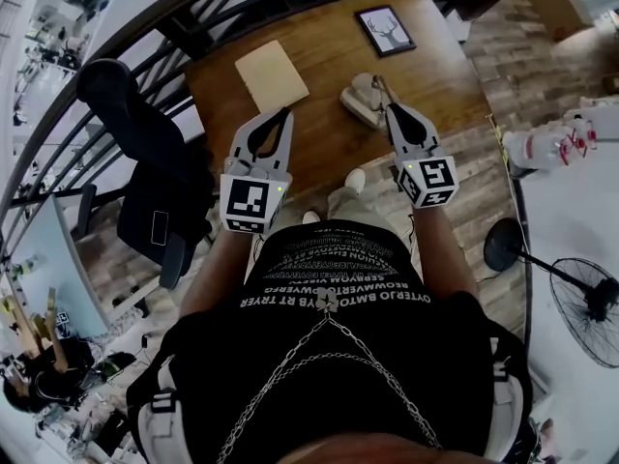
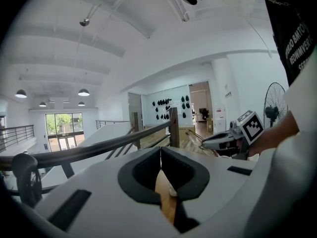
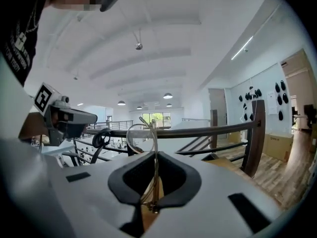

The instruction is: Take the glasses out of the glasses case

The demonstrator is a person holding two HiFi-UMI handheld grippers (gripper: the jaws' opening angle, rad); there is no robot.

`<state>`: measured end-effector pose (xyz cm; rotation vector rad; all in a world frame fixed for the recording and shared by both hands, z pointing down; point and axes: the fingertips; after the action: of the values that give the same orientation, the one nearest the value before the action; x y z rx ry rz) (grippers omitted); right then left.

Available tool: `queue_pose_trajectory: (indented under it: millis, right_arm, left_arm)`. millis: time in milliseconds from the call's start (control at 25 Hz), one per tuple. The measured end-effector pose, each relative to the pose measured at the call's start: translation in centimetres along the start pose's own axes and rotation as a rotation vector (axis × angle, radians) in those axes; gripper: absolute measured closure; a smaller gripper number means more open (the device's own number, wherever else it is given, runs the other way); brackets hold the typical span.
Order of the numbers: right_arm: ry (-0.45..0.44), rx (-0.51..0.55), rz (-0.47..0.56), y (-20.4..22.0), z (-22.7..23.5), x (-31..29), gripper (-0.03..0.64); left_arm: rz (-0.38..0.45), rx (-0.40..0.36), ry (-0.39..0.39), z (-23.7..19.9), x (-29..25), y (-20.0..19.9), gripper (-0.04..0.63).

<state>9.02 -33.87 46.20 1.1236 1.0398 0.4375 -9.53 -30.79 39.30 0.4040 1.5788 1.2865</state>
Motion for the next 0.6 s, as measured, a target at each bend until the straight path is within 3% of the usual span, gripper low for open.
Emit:
queue_pose_trajectory:
  millis: [600]
  right_arm:
    - [-0.044,0.008,0.145,-6.8,-3.2,6.2,0.591]
  left_arm:
    - [0.045,-0.013,0.017,0.1,1.6,-0.8,0.566]
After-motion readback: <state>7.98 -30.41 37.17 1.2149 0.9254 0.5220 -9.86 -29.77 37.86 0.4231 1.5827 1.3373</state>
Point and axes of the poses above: the fingertips, and each gripper's own axes: x backward along the fingers, z to its right, y out of its underside, and after that the axes turned 14 degrees about -z, right-handed
